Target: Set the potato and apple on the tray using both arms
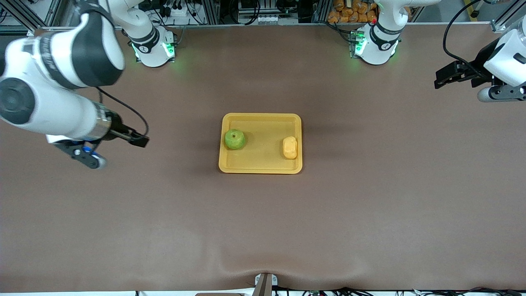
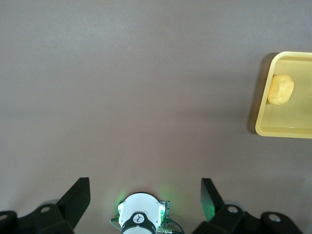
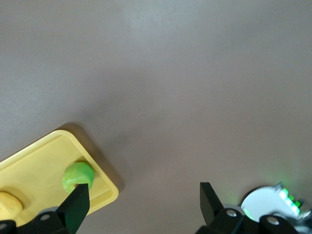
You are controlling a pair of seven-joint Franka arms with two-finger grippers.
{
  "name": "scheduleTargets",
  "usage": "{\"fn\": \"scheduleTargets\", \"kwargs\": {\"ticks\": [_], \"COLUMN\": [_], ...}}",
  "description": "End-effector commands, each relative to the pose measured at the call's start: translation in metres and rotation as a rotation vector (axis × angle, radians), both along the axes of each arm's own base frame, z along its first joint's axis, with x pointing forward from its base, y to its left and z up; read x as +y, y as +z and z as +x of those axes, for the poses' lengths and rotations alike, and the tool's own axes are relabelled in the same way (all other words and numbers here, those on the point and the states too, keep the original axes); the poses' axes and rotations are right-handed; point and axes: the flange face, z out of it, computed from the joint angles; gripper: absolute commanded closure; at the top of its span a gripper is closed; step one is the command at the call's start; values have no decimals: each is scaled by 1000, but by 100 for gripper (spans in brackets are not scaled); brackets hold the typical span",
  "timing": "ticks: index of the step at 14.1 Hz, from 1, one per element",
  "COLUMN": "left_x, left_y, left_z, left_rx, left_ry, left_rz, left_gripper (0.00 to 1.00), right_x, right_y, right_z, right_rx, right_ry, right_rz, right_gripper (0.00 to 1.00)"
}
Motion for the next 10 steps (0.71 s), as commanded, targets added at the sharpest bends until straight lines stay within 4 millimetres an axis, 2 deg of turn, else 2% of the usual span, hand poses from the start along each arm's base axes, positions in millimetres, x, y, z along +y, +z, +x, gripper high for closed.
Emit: {"fn": "scheduleTargets", "kwargs": {"ticks": [1,3,6,10], "left_x": [0,1,2,4], "left_y": [7,7,9,15], "left_z": [-10,-9,-9,-6], "left_rx": [-3,-3,-8,-24], "left_ry": [17,18,16,19], "left_rz": [-13,-12,-8,-1], "left_gripper": [0,0,0,0], "right_x": [-40,-72,-109,-124], "right_y": [24,42,48,54], "right_z": [2,5,3,4], "right_rx": [-40,-77,-71,-84], "right_ry": [155,254,280,260], "right_rz": [16,23,40,35], "right_gripper": [0,0,0,0]}}
